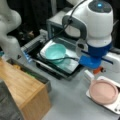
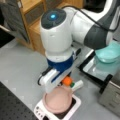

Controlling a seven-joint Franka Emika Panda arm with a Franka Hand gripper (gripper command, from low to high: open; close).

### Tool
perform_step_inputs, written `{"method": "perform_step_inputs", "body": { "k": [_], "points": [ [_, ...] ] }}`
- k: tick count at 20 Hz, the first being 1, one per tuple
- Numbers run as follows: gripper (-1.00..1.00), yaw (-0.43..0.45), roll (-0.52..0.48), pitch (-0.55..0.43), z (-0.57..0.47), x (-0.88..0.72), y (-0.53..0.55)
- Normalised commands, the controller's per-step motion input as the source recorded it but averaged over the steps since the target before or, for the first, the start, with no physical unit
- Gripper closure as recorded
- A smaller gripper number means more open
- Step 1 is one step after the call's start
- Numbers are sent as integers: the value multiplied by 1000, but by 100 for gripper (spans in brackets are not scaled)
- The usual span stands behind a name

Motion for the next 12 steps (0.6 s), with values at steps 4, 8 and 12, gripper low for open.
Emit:
{"method": "perform_step_inputs", "body": {
  "k": [4,8,12],
  "points": [
    [100,-167,-73,-175,-105,-896,-31],
    [100,-143,-87,-204,-132,-875,-67],
    [100,-99,-86,-236,-158,-566,-75]
  ]
}}
